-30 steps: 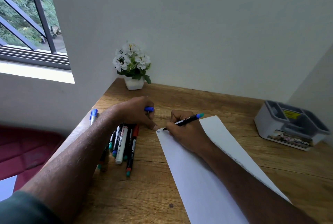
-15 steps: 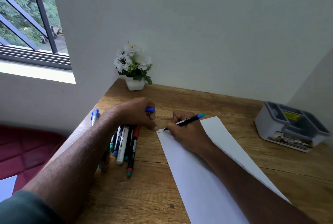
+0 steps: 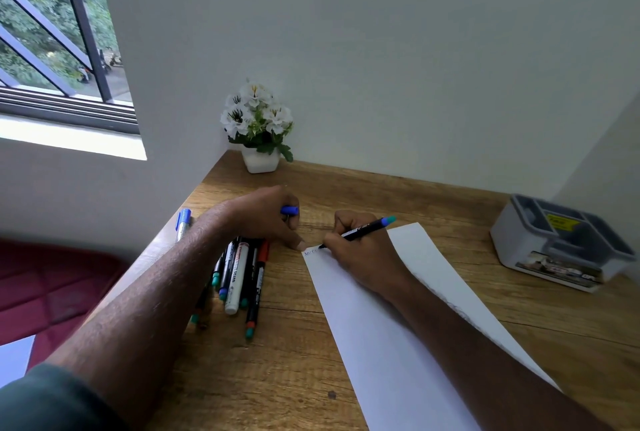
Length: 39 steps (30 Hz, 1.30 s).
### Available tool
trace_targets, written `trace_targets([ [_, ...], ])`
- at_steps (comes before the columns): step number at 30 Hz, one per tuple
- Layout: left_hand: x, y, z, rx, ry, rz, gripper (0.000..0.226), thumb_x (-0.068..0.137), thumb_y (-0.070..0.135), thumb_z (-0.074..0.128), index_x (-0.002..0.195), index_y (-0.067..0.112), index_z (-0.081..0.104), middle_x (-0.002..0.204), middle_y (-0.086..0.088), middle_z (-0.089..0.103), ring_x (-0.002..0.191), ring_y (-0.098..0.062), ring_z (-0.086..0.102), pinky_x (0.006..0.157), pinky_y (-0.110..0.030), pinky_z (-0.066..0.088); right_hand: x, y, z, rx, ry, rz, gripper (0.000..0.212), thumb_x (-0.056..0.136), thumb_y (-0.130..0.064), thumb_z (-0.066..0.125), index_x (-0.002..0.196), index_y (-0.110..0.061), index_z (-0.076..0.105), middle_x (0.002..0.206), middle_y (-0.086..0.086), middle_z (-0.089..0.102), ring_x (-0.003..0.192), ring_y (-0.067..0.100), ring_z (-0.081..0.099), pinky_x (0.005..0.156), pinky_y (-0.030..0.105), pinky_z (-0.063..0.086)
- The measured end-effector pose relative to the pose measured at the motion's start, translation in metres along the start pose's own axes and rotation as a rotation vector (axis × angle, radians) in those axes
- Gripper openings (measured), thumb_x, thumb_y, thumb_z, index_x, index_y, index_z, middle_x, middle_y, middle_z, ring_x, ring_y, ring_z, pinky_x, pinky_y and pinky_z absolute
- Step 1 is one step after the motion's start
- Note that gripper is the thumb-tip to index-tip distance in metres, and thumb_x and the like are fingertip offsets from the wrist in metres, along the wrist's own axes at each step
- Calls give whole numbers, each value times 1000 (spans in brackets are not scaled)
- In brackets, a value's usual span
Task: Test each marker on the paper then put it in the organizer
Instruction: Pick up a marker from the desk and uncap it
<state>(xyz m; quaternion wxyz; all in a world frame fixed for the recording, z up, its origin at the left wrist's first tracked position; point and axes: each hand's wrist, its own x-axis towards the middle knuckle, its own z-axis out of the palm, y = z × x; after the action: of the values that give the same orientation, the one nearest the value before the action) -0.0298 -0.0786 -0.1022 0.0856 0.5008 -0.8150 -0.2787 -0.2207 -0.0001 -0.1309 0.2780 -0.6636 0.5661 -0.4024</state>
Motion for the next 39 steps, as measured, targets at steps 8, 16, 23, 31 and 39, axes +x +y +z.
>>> trace_targets([
  [8, -5, 3, -1, -8, -7, -19, 35, 68, 36, 89, 84, 18, 65, 83, 5, 59, 77, -11, 54, 64, -27, 38, 0, 0, -1, 4, 0, 24, 35, 87, -11, 65, 60, -17, 43, 51, -7, 42, 49, 3, 40, 46, 13, 31],
  [16, -7, 6, -2, -13, 61, 41, 28, 79, 43, 80, 96, 27, 64, 93, 4, 59, 84, -15, 56, 66, -26, 40, -2, -2, -9, 215, 97, 123, 14, 91, -10, 61, 77, -15, 60, 65, -6, 60, 60, -4, 56, 53, 8, 40],
  [23, -16, 21, -2, -500, 157, 132, 31, 102, 6, 42, 75, 13, 54, 69, 8, 46, 59, 1, 44, 63, -23, 34, -5, -1, -21, 578, 112, 53, 11, 91, -11, 66, 80, -12, 66, 74, 2, 70, 62, 2, 58, 67, 22, 42],
  [31, -10, 18, 2, -522, 162, 310, 15, 93, 3, 64, 107, 9, 66, 93, -4, 78, 74, -8, 67, 62, -11, 47, 0, 4, -23, 661, 180, -111, 8, 83, -10, 59, 80, -3, 59, 67, 9, 71, 54, 14, 56, 54, 23, 46],
  [39, -4, 11, 4, -450, 173, 377, 13, 94, 5, 64, 101, 13, 72, 96, -7, 76, 87, -21, 70, 77, -21, 51, 2, 10, -24, 699, 243, -121, 8, 82, -13, 61, 75, -11, 64, 62, 7, 65, 57, 14, 57, 54, 23, 42],
])
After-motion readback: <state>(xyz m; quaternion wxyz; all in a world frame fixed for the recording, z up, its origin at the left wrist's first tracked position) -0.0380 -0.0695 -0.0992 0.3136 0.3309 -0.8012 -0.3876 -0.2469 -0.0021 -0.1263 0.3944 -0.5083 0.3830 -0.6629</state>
